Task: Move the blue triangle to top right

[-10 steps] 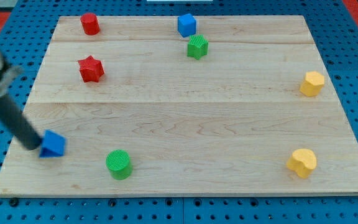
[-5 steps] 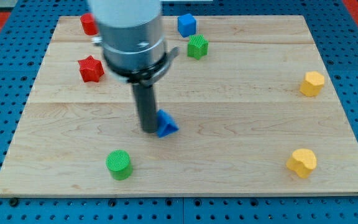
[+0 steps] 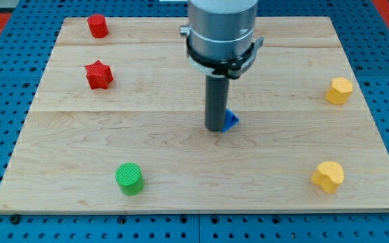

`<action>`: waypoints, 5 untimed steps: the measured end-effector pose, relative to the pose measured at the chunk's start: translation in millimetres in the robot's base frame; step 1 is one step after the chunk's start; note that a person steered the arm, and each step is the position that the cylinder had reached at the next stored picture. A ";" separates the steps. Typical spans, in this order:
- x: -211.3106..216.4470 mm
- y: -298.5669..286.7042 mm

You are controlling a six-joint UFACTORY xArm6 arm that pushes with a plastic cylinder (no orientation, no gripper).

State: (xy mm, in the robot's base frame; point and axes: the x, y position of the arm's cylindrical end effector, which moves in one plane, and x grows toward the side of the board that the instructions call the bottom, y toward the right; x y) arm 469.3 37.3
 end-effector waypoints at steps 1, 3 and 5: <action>-34.2 47.1; -97.6 102.9; -39.9 101.2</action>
State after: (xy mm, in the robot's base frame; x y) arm 429.4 138.5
